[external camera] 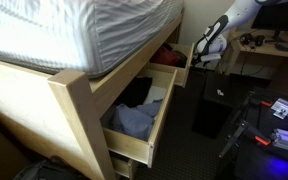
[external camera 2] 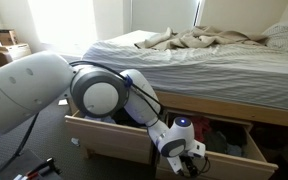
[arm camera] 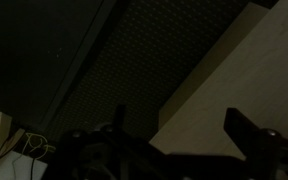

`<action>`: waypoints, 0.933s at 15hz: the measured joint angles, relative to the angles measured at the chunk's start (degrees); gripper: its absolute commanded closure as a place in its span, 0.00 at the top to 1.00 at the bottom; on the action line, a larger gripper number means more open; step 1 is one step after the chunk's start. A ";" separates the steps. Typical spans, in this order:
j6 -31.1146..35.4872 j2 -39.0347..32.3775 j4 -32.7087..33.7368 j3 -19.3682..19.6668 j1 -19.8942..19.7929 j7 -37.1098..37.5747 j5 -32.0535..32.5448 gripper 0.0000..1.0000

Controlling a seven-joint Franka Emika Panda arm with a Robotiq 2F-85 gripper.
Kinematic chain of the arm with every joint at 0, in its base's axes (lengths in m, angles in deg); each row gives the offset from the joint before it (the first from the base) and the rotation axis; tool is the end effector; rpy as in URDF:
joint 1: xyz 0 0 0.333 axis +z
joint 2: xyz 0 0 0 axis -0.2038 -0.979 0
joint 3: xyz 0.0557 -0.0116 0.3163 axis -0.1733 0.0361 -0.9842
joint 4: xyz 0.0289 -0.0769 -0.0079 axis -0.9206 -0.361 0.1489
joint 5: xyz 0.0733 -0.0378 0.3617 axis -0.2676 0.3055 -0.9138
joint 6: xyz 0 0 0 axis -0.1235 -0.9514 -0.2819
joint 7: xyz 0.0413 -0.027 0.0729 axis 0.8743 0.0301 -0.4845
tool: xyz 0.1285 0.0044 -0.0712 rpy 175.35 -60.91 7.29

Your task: Pick up the orange cloth from the first drawer, put it in the second drawer on the right and close the second drawer.

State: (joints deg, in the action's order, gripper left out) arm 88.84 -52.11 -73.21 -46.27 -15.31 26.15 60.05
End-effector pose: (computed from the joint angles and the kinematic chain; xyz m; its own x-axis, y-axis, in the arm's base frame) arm 0.5492 -0.4160 0.0158 0.7381 -0.6202 0.2657 -0.6613 -0.7431 0.1023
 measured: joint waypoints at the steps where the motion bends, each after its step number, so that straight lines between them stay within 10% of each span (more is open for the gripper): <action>1: 0.81 -0.25 0.10 0.68 1.34 0.23 0.24 1.00; 8: 25.17 -0.75 -4.34 3.74 15.62 0.63 0.97 1.00; 10: 34.61 -0.42 -6.60 1.75 15.51 0.08 1.56 1.00; 14: 32.52 1.17 -5.09 -1.66 12.09 0.00 3.41 1.00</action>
State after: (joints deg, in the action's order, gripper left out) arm 121.36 -50.94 -78.30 -47.93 -3.22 26.15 63.46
